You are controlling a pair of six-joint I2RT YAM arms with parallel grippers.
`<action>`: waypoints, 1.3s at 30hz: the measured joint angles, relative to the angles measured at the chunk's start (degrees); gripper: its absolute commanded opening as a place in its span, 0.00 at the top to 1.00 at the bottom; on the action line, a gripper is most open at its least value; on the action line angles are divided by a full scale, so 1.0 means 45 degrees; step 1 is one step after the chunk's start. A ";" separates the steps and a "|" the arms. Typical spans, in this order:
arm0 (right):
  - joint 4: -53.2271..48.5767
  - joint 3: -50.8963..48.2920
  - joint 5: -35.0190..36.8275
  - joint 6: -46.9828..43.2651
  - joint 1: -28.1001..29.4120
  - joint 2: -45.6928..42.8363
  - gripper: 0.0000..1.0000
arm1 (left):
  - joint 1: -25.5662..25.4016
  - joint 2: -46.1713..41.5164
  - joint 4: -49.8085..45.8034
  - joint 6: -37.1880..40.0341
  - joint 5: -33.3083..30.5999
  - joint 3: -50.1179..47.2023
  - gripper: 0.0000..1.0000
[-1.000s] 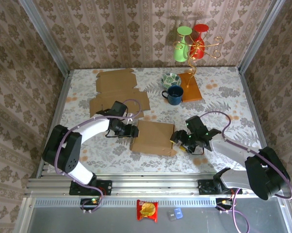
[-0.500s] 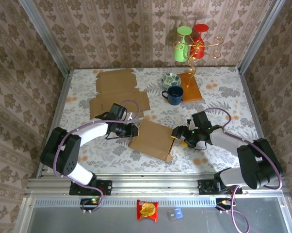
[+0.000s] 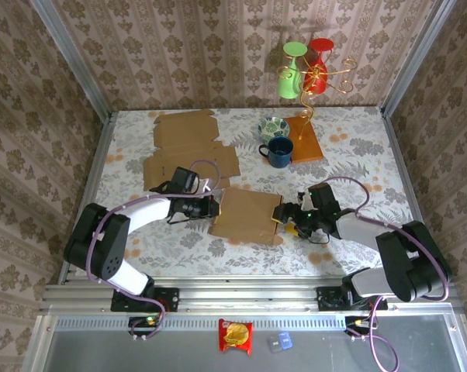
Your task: Fold the paper box
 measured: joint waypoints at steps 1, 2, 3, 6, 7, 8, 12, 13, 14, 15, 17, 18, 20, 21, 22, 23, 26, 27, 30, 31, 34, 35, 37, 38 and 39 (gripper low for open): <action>0.0117 -0.0068 -0.0005 -0.0010 0.0000 -0.0029 0.18 | 0.0044 0.0000 0.0078 -0.0015 0.0068 -0.0049 0.92; 0.0306 -0.0146 -0.0010 -0.0010 0.0000 -0.0073 0.17 | 0.0083 0.0000 0.0155 -0.0015 0.0117 -0.0092 0.92; 0.0520 -0.0204 -0.0024 -0.0010 0.0000 -0.0087 0.16 | 0.0175 0.0005 0.0223 -0.0015 0.0194 -0.0136 0.92; 0.1234 -0.0257 -0.0146 -0.0010 0.0029 -0.0029 0.16 | 0.0491 0.0107 0.0403 0.0078 0.0491 -0.0204 0.93; 0.1515 -0.0257 -0.0219 -0.0005 0.0063 0.0063 0.16 | 0.0568 0.0175 0.0457 0.0097 0.0578 -0.0204 0.93; 0.1885 -0.0248 -0.0311 0.0005 0.0087 0.0267 0.16 | 0.0646 0.0233 0.0515 0.0126 0.0675 -0.0204 0.93; 0.3147 0.0165 -0.0787 0.0355 0.0296 0.1511 0.20 | 0.0869 0.0486 0.0821 0.0185 0.1010 -0.0175 0.92; 0.3439 0.0374 -0.0889 0.0481 0.0442 0.1865 0.22 | 0.0889 0.0534 0.0860 0.0185 0.1069 -0.0155 0.92; 0.3628 0.0583 -0.0962 0.0583 0.0607 0.2171 0.24 | 0.0923 0.0597 0.0899 0.0189 0.1107 -0.0121 0.92; 0.3808 0.0835 -0.0986 0.0753 0.0797 0.2453 0.25 | 0.0937 0.0641 0.0942 0.0189 0.1112 -0.0102 0.91; 0.4090 0.1190 -0.1005 0.1054 0.1054 0.2730 0.27 | 0.0952 0.0685 0.0976 0.0189 0.1103 -0.0063 0.90; 0.4240 0.1341 -0.1001 0.1229 0.1161 0.2773 0.29 | 0.0952 0.0695 0.0967 0.0189 0.1093 -0.0039 0.88; 0.4430 0.1545 -0.1001 0.1608 0.1229 0.2773 0.32 | 0.0952 0.0695 0.0933 0.0185 0.1039 -0.0024 0.84; 0.4561 0.1613 -0.1001 0.1851 0.1234 0.2773 0.34 | 0.0952 0.0695 0.0928 0.0189 0.0996 -0.0015 0.80; 0.4658 0.1647 -0.0996 0.2093 0.1234 0.2769 0.37 | 0.0952 0.0670 0.0908 0.0199 0.0918 0.0000 0.77; 0.4648 0.1676 -0.0976 0.2307 0.1234 0.2744 0.39 | 0.0952 0.0602 0.0865 0.0214 0.0787 0.0010 0.75; 0.4420 0.1710 -0.0957 0.3007 0.1229 0.2540 0.45 | 0.0952 -0.0005 0.0486 0.0306 0.0024 -0.0015 0.69; 0.4216 0.1758 -0.0962 0.3264 0.1224 0.2424 0.47 | 0.0952 -0.0418 0.0427 0.0364 -0.0296 -0.0068 0.68; 0.3653 0.1962 -0.0976 0.3895 0.1175 0.2025 0.51 | 0.0952 -0.2181 0.0578 0.0743 -0.0976 -0.0325 0.66; 0.3526 0.2016 -0.0976 0.4158 0.1141 0.1860 0.54 | 0.0952 -0.2798 0.0772 0.0962 -0.1098 -0.0393 0.65; 0.3177 0.2045 -0.0981 0.4852 0.0957 0.1336 0.60 | 0.0952 -0.4080 0.1603 0.1797 -0.1127 -0.0607 0.64; 0.3036 0.2045 -0.0991 0.5105 0.0874 0.1180 0.61 | 0.0952 -0.4347 0.1841 0.2074 -0.1078 -0.0714 0.64; 0.2754 0.2055 -0.1049 0.5566 0.0709 0.0908 0.64 | 0.0952 -0.4765 0.2249 0.2720 -0.0850 -0.0996 0.63; 0.2623 0.2059 -0.1083 0.5809 0.0631 0.0801 0.65 | 0.0952 -0.4901 0.2414 0.3045 -0.0724 -0.1156 0.61; 0.2472 0.2059 -0.1146 0.6110 0.0534 0.0670 0.65 | 0.0952 -0.5037 0.2569 0.3371 -0.0563 -0.1341 0.59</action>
